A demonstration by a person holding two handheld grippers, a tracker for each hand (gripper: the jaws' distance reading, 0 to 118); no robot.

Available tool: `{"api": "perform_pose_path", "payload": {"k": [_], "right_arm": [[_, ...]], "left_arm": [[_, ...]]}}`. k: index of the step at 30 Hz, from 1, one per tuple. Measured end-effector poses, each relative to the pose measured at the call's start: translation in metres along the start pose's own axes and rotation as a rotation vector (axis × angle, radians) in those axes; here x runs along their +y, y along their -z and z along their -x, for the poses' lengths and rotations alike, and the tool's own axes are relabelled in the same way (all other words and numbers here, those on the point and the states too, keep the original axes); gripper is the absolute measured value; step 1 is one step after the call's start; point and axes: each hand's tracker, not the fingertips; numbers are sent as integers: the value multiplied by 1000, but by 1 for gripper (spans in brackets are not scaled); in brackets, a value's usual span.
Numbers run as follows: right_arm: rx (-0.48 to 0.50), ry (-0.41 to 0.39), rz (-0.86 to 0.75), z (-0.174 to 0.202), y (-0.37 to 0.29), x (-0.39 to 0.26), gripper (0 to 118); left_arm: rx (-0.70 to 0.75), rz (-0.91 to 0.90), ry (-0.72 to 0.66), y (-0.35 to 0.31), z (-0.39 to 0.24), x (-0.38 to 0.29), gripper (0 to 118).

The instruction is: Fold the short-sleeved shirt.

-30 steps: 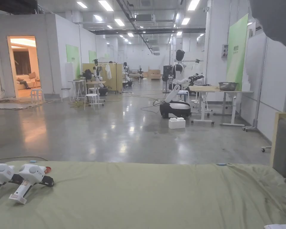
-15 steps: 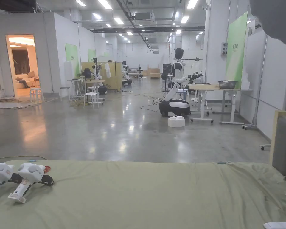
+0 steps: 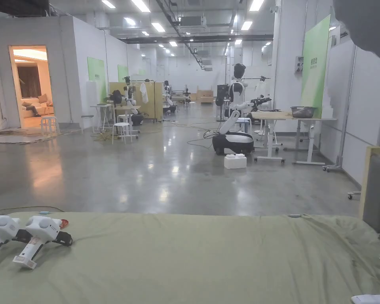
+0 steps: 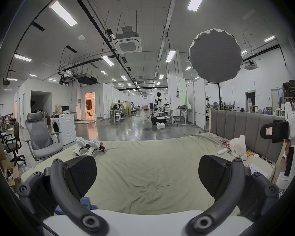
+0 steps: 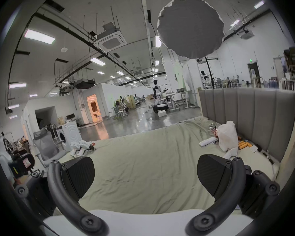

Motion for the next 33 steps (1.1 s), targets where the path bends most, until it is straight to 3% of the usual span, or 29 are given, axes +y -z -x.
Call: {"api": "perform_pose_path", "payload": {"k": [3,7,13,26,33], "right_arm": [[-33,-69,-7,3,1,-2,118],[-96,-73,42,9,5,-1,118],[-213,64,110,15,9,-1,118],[-139,7,103,20,6,2,118],[-152,33,82,24,7,1,118]], "left_arm": [[0,15,-38,-1,2,3,118],[-24,4,-81,-5,7,9,118],[-22,-3,-74,-6,4,11,118],[-25,5,-70,-7,5,9,118],[-23,7,-70,-7,6,10,118]]}}
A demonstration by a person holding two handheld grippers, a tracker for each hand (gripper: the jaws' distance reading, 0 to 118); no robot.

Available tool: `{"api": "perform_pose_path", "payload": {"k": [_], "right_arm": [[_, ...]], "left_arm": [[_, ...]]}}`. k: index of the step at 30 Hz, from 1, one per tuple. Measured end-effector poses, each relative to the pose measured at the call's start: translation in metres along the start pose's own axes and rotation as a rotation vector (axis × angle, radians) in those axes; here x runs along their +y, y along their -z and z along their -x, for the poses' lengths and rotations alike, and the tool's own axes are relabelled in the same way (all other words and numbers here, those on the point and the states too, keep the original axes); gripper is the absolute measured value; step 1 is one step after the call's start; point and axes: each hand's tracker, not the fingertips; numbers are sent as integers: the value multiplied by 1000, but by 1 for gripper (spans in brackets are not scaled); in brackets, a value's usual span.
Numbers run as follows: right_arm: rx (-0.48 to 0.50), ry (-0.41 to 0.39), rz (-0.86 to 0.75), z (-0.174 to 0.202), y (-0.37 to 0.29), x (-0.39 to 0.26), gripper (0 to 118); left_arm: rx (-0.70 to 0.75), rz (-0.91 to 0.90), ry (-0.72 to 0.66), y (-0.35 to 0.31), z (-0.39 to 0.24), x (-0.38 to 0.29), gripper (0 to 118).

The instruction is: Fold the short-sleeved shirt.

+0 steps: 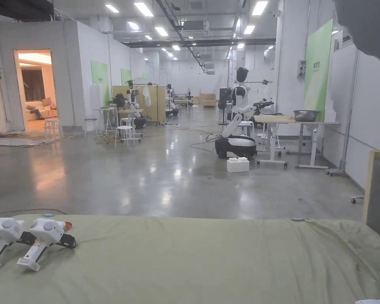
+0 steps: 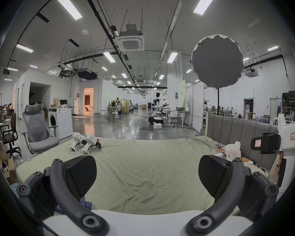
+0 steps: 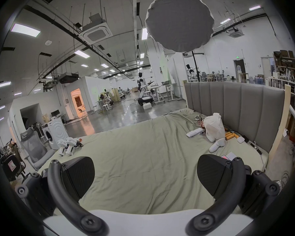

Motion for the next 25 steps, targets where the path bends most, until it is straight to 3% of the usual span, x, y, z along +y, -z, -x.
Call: {"api": "perform_pose_path", "payload": {"k": [4,7,8,10,11,18,21,25], "right_arm": [[80,-22,-55,-2,1,-4,118],[268,-125,-155,-16,2,-9,118],[213,-122,-150,-13,2,-9,118],[98,-207,-161,-5,1,-12,118],[114,-248,-164,-4,2,-15,118],[193,-229,-156,-6,8,-22,118],[236,-268,-151,-6,21,-31,118],[198,-255,13,-13,59,-79,118]], "left_arm": [[5,-6,10,0,-1,1,118],[9,-12,16,0,-1,0,118],[12,-13,19,0,-1,0,118],[20,-19,31,2,0,-5,118],[25,-18,37,4,0,-7,118],[80,-30,77,16,-7,-14,118],[72,-41,71,26,-9,-24,118],[54,93,-33,59,-10,-83,118]]}}
